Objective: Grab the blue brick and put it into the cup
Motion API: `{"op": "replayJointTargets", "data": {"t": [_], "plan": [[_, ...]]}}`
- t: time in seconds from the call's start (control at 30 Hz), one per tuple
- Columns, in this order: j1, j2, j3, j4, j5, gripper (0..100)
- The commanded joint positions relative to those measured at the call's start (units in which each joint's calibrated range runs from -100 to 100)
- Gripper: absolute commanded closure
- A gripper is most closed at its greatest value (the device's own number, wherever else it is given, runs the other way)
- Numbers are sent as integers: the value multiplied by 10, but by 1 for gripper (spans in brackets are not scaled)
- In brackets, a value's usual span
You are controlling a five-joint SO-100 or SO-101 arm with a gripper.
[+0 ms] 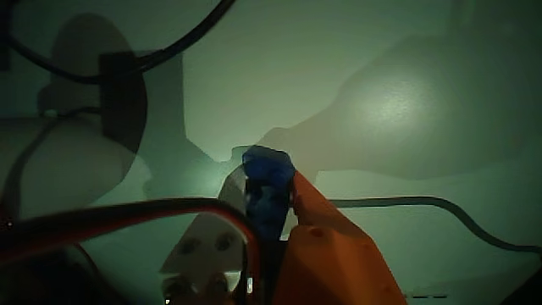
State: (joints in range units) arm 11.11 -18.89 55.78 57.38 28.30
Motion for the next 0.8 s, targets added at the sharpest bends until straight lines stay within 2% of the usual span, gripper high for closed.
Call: {"op": "replayJointTargets", "data": {"t": [0.0,0.17,0.3,0.6,0.77], "plan": [[4,-35,-11,18,-2,100],[-5,-115,-41,76,23,100],[-8,-126,-131,135,56,100],[-80,-103,-293,135,161,100],[-122,-31,-402,82,221,100]]}}
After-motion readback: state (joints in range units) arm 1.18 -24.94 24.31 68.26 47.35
